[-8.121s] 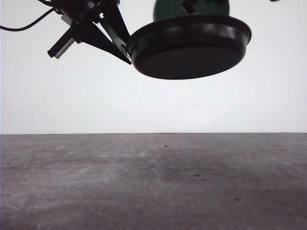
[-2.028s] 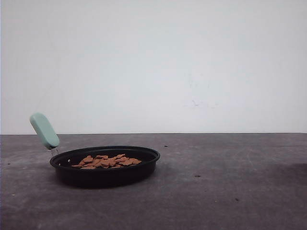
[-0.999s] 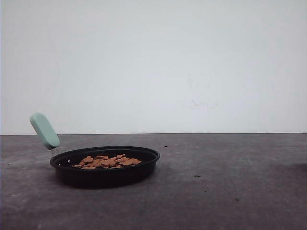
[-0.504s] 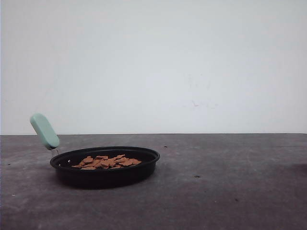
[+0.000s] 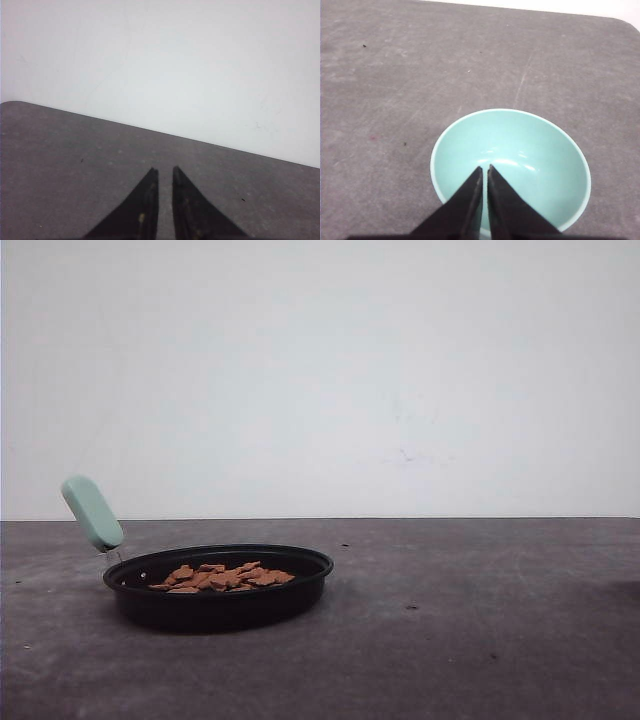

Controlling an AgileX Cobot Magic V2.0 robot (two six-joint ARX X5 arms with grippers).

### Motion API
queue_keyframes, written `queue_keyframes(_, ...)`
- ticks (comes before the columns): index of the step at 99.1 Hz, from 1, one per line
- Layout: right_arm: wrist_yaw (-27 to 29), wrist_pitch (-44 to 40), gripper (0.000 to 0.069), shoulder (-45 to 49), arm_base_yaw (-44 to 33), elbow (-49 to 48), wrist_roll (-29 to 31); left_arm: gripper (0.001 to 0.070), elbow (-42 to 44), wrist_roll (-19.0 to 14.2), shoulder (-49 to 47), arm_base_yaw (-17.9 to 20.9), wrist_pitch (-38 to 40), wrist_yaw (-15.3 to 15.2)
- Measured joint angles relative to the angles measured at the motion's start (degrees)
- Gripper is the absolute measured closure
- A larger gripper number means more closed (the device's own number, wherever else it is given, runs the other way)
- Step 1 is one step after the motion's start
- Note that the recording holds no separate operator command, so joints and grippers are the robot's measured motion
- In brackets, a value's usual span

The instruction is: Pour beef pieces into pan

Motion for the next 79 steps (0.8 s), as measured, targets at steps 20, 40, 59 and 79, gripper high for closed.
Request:
queue_keyframes(20, 0.02, 0.00, 0.0680, 0.00, 0.00, 0.00, 0.00, 0.0685, 0.00, 0.00, 0.00, 0.00, 0.02, -0.02)
queue_keyframes(40, 0.00, 0.00, 0.0680, 0.00, 0.00, 0.00, 0.00, 0.0685, 0.00, 0.00, 0.00, 0.02, 0.02, 0.00)
queue_keyframes(59, 0.00, 0.00, 0.0680, 0.00, 0.00, 0.00, 0.00, 0.0685, 0.00, 0.31, 0.00, 0.02, 0.00, -0.02)
queue_keyframes(79, 0.00, 0.00, 0.0680, 0.00, 0.00, 0.00, 0.00, 0.0685, -2.67, 4.15, -0.20, 0.74, 1.77, -0.15)
